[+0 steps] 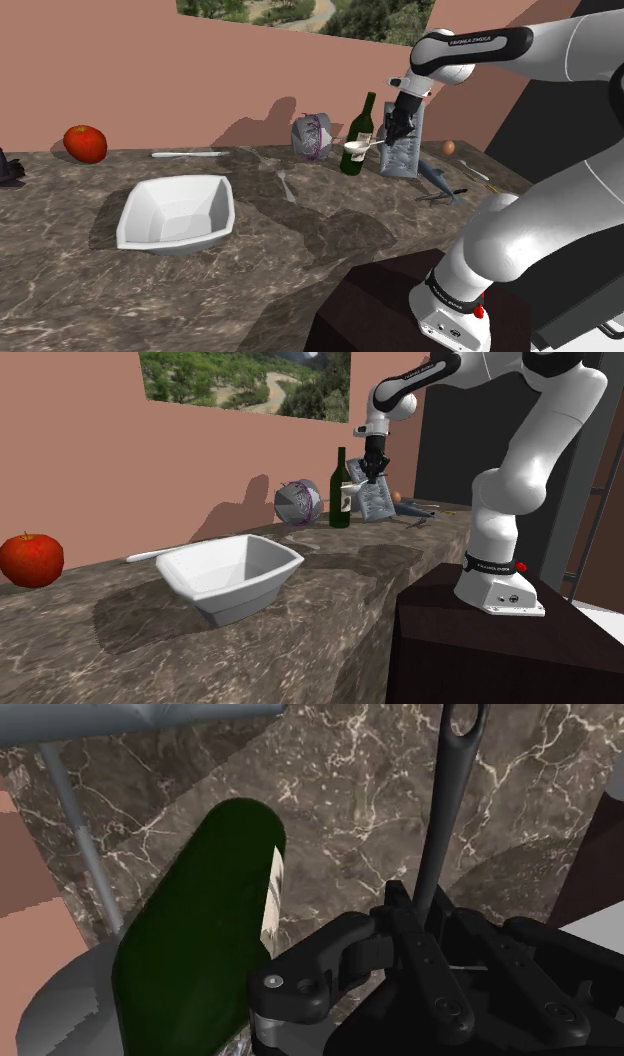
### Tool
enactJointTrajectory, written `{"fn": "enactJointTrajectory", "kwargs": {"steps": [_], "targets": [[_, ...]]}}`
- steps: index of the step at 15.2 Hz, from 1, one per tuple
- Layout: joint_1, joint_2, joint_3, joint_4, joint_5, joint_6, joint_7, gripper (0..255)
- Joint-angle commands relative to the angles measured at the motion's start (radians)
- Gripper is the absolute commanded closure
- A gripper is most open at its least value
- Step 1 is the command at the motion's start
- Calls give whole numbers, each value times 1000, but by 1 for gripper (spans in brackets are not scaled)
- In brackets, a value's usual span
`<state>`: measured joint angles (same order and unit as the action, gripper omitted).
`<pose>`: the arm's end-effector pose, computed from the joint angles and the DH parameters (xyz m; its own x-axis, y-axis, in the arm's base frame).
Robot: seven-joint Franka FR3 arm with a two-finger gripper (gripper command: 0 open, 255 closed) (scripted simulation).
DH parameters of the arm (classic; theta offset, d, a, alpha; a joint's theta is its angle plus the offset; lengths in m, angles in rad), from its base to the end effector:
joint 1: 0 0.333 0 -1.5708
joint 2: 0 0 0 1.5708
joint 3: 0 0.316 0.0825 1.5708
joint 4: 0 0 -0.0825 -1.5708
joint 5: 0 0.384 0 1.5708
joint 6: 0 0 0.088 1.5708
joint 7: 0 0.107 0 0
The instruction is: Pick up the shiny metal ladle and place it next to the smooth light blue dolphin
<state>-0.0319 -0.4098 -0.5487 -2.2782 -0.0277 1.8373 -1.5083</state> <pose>0.3545 -0.2543 0.4848 0.5529 0.8143 0.1768 0.8330 -0.5452 -0.0938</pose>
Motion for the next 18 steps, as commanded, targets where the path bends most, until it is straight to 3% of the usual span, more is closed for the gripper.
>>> {"fn": "enactJointTrajectory", "kwargs": {"steps": [1,11,18], "targets": [[-21,-3,-35,7,-19,-13,-48,255],[-101,28,-221,90,-90,-72,-291,255],[-115,139,-392,212,-76,-101,-503,255]]}}
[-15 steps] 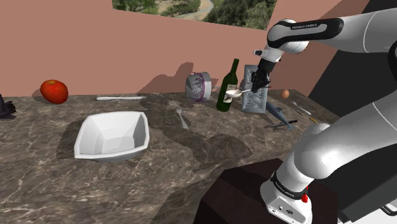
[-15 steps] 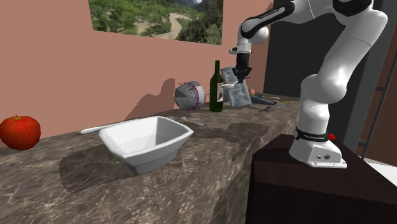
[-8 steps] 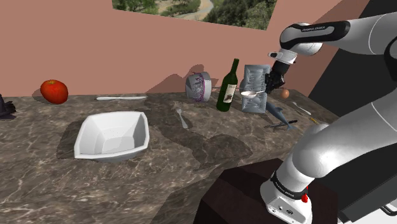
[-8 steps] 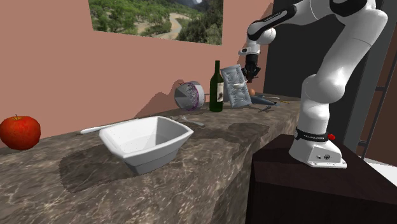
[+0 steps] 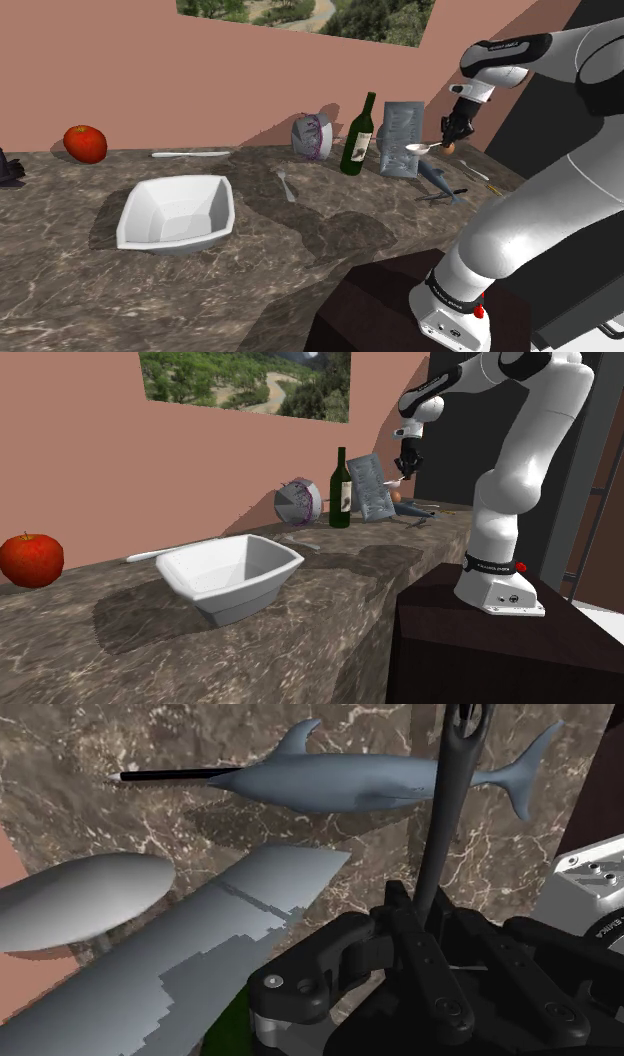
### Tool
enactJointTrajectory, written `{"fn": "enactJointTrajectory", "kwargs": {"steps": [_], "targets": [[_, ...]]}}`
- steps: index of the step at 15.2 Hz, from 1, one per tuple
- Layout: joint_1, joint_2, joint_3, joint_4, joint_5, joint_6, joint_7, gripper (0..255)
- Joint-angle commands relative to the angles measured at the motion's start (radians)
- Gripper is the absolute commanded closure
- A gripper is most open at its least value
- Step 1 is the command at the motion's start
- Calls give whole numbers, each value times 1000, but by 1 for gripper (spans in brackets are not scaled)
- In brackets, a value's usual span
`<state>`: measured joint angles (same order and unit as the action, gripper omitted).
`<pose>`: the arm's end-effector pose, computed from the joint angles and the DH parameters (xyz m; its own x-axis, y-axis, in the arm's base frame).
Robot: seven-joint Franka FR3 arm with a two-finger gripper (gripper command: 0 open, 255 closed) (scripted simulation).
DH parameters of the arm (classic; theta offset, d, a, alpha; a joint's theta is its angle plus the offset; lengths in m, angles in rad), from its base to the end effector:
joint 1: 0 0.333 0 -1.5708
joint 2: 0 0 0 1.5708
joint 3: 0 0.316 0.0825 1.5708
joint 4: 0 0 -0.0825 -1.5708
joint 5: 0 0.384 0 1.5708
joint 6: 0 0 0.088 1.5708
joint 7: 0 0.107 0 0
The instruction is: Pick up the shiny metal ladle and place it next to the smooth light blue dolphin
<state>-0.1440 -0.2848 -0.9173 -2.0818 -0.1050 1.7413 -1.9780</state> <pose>0.2066 -0.4411 0.4847 0.5541 0.8134 0.1770 0.8322 -0.5464 -0.0940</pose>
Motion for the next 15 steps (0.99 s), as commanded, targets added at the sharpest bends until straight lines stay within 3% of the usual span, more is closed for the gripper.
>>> {"fn": "enactJointTrajectory", "kwargs": {"steps": [1,5,8,11,15], "targets": [[-2,39,-53,37,12,-8,-68,255],[3,179,-186,135,95,-25,-237,255],[-35,354,-275,224,228,-53,-409,255],[-177,532,-267,330,365,-103,-569,255],[-397,703,-200,493,481,-176,-704,255]]}}
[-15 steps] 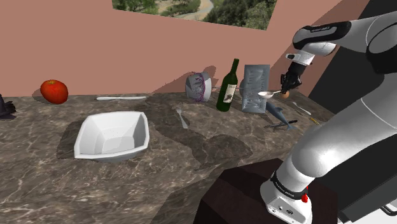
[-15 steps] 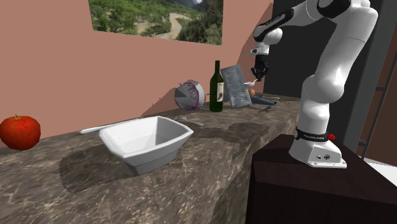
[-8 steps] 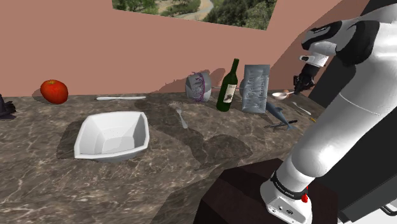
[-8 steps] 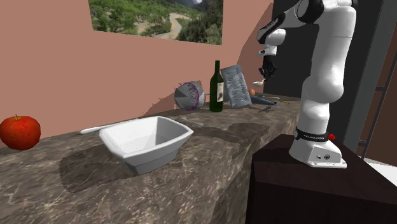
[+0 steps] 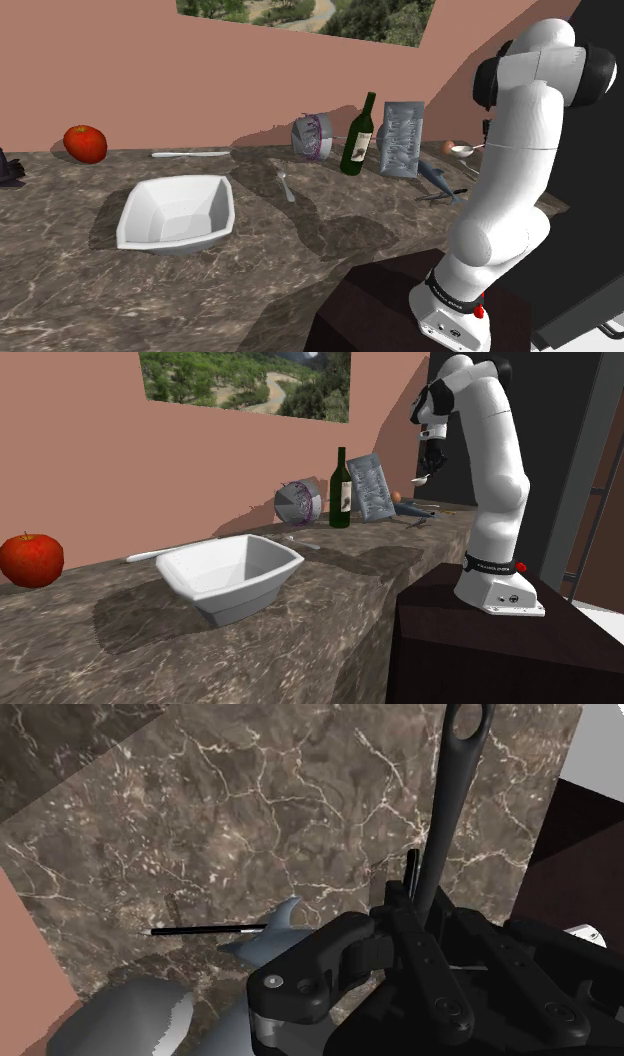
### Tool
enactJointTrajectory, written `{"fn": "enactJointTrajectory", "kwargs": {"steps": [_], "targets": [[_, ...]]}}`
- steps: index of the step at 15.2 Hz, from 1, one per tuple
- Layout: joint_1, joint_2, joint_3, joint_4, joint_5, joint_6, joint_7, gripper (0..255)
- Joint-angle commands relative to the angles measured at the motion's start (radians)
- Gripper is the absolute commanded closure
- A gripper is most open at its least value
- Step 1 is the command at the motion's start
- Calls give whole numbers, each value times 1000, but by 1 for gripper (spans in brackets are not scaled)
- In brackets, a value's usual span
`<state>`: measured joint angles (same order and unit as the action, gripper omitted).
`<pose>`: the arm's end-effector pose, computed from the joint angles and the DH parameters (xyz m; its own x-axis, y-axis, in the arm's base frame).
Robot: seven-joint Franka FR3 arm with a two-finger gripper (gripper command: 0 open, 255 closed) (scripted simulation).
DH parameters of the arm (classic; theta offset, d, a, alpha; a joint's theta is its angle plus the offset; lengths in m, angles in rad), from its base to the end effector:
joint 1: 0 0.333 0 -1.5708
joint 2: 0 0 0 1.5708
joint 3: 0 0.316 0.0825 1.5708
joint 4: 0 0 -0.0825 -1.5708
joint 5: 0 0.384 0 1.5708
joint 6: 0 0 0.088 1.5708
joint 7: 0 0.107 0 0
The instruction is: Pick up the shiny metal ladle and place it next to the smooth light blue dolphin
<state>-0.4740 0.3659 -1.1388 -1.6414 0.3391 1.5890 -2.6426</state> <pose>0.0808 -0.5905 0.4867 0.5550 0.8136 0.1734 0.8317 -0.5471 -0.0946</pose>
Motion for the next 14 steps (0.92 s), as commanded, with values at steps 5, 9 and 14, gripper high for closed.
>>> {"fn": "enactJointTrajectory", "kwargs": {"steps": [5,9,14], "targets": [[-62,63,32,-5,47,38,-49,255],[-62,77,41,-46,61,84,-60,255],[-67,98,56,-90,83,139,-75,255]]}}
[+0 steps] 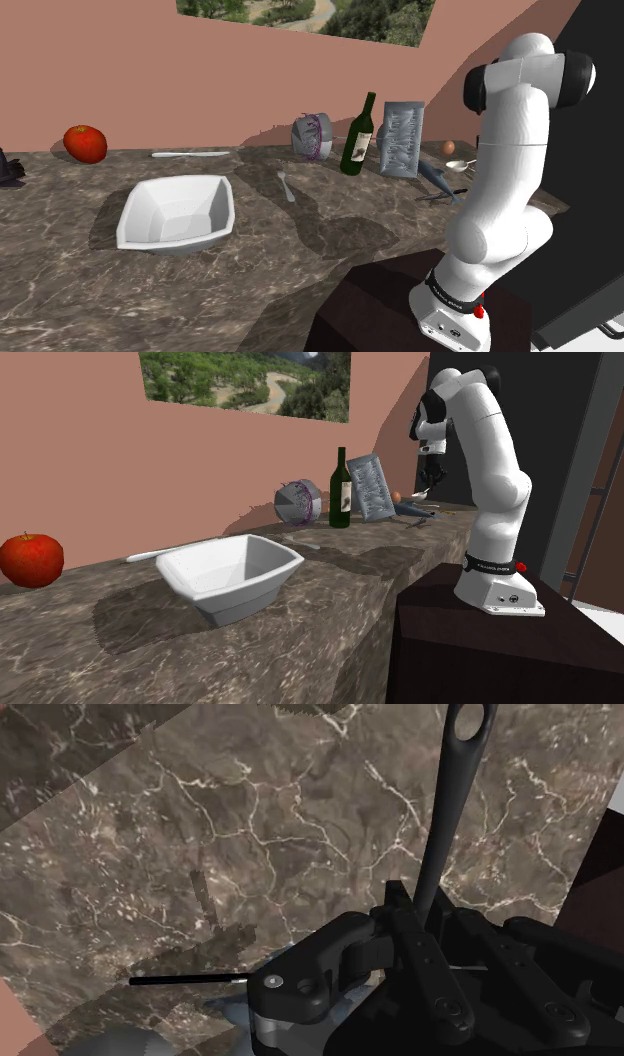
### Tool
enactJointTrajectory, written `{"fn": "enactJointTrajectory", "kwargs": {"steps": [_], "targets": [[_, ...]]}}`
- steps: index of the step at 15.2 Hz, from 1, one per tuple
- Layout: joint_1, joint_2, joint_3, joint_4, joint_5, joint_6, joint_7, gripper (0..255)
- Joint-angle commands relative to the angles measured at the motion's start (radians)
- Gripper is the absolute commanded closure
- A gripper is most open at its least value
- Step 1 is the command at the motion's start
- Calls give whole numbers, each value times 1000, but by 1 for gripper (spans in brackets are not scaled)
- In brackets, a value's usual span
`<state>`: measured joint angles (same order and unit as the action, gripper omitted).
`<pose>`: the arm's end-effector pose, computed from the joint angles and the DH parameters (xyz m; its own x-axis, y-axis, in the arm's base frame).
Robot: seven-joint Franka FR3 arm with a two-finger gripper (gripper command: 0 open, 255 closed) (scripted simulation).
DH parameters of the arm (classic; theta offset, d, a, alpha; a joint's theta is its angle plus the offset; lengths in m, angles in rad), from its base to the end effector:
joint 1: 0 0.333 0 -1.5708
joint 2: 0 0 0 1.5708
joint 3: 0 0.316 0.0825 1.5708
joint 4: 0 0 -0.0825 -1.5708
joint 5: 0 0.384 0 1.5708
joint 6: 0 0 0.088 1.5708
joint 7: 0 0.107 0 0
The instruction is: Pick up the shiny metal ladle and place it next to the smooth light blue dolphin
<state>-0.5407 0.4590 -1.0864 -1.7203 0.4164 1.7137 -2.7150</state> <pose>0.0712 -0.6034 0.4178 0.5519 0.8149 0.1770 0.8337 -0.5442 -0.0941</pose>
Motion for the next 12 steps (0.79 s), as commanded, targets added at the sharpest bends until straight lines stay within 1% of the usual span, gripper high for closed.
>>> {"fn": "enactJointTrajectory", "kwargs": {"steps": [1,12], "targets": [[-2,10,8,-20,11,25,-6,255],[-30,75,57,-92,74,136,-46,255]]}}
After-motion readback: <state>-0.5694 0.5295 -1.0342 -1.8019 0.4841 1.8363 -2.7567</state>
